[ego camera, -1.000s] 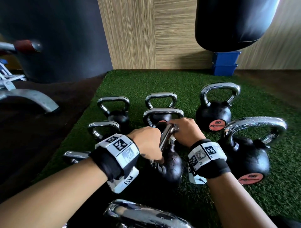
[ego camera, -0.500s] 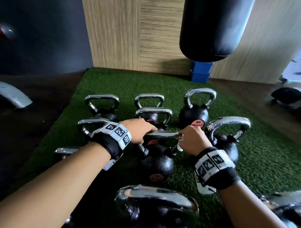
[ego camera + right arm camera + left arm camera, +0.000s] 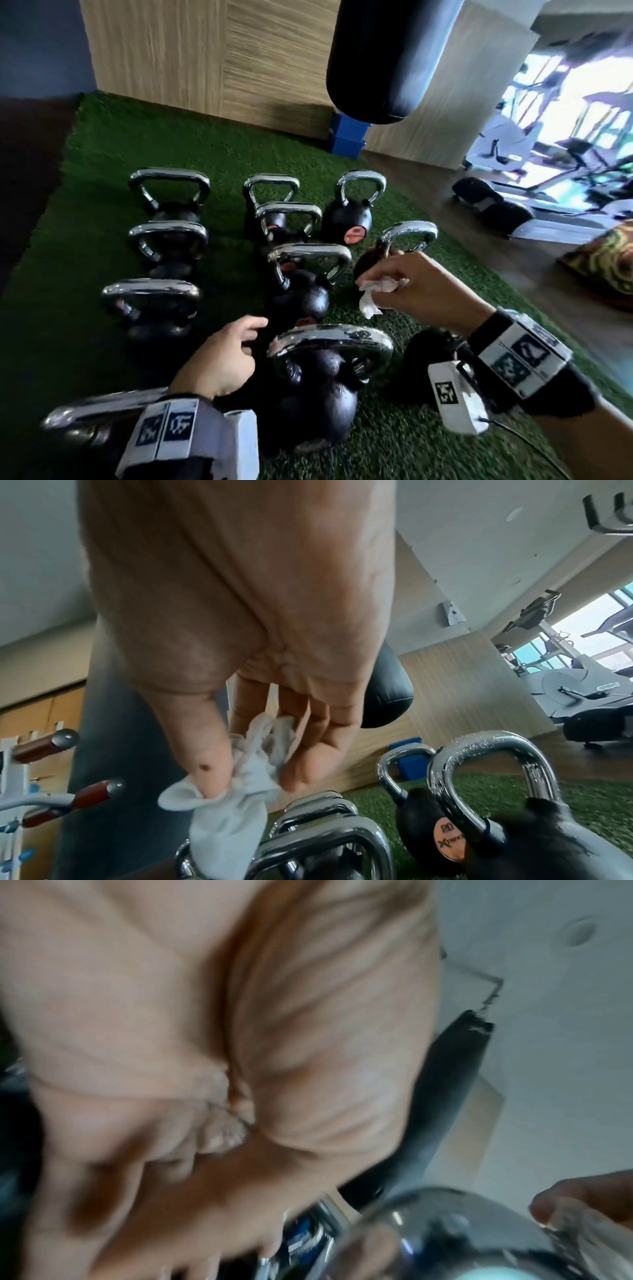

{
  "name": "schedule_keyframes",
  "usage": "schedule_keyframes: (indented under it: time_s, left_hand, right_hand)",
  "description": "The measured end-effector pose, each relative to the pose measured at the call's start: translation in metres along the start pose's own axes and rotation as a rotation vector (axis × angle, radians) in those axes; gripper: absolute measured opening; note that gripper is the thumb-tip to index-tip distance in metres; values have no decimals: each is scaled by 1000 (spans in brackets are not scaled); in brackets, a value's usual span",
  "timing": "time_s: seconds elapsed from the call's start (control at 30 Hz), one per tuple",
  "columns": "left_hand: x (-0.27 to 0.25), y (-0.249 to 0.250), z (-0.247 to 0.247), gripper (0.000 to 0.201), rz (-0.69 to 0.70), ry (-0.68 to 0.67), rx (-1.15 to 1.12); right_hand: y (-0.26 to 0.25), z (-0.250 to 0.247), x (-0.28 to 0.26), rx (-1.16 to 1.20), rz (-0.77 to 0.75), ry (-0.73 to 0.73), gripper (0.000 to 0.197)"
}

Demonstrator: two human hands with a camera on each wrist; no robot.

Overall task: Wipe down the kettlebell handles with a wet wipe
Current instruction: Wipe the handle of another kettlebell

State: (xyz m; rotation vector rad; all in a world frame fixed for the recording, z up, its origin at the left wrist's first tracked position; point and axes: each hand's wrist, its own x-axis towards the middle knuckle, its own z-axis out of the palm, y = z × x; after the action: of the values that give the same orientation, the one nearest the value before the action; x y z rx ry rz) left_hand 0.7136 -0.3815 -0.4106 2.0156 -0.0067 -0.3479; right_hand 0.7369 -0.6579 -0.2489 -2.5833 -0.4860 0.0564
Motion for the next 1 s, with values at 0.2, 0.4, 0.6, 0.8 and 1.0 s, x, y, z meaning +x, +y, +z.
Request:
schedule_keyframes:
  time_s: [0.2,0.4,0.6,0.8,1.0]
  left_hand:
    - [-8,-18,67,65,80,-19,-251]
    - [7,-19,125,26,176,461,-616]
    - [10,-15,146,12,159,779,-661]
    - [14,-14,154,14,143,938,-602]
    - [18,-25,167,19,102,1083,-661]
  right_hand:
    - [13,8,-21,162,1,33,30]
    - [40,12,-4,208,-158,74,21]
    - [56,12,1,330,-257,-11,27]
    - [59,22,2,417,-298,18,18]
    - [59,24,-4,379,-343,47,13]
